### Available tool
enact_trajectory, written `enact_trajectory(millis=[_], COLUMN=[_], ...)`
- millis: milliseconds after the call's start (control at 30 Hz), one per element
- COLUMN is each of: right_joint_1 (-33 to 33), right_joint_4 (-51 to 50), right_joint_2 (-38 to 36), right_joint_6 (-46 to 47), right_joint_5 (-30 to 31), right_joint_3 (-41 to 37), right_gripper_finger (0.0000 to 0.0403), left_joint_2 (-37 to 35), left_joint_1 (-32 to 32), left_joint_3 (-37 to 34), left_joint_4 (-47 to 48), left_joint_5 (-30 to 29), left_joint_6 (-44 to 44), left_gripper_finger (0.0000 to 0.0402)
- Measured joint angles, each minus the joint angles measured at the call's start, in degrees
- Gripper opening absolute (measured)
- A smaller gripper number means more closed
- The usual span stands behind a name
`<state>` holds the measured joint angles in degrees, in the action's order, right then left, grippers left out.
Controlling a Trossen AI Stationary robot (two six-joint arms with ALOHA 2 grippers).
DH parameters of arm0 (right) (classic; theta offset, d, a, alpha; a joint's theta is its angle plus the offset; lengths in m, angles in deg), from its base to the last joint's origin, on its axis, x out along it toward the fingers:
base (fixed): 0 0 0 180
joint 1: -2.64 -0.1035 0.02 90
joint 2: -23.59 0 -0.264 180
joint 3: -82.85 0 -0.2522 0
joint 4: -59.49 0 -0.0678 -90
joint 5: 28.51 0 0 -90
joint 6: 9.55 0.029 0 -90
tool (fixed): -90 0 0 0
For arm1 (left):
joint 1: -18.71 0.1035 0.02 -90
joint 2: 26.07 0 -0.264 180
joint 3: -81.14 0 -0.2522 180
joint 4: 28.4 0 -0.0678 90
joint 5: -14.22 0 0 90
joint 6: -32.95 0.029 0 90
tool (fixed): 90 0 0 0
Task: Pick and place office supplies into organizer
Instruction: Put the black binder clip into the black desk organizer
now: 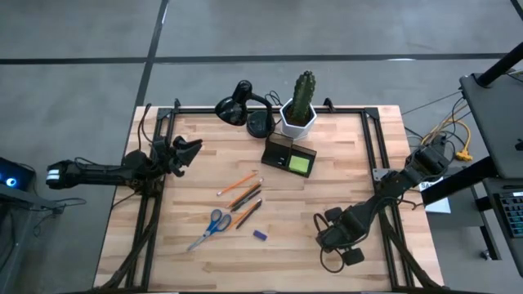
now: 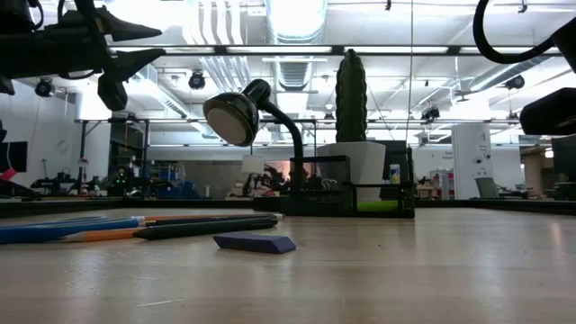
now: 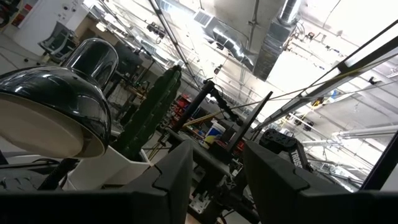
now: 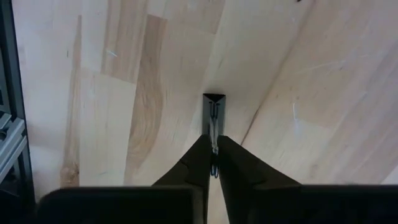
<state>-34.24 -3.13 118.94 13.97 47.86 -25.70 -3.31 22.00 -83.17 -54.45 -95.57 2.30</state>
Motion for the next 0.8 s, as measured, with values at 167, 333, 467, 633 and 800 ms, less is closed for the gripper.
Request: enact_trajectory(millis=[167, 333, 467, 633, 800], right_joint_1=[0.0, 0.2, 0.2, 1.2, 3.1], right_joint_4=[-0.2, -0.2, -0.2, -0.2, -0.1], right_joint_2=[0.0, 0.0, 0.0, 0.0, 0.0], right_joint_6=[0.5, 5.1, 8.7, 12.0, 16.0], right_joint_5=[-0.6, -0.6, -0.4, 0.4, 5.6], right_joint_3=[0.2, 1.2, 2.6, 4.6, 7.0], right_gripper_finger=[0.0010, 0.0009, 0.0009, 0.0009, 0.0009], left_joint_2=[0.0, 0.0, 0.0, 0.0, 0.0], left_joint_1=[0.0, 0.0, 0.0, 0.0, 0.0], left_joint_3=[0.0, 0.0, 0.0, 0.0, 0.0], left_joint_4=[0.0, 0.0, 0.0, 0.0, 0.0], left_joint_5=[0.0, 0.0, 0.0, 0.0, 0.0], left_joint_6=[0.0, 0.0, 0.0, 0.0, -0.1], left_gripper_finger=[0.0128, 0.0128, 0.0128, 0.0128, 0.0128])
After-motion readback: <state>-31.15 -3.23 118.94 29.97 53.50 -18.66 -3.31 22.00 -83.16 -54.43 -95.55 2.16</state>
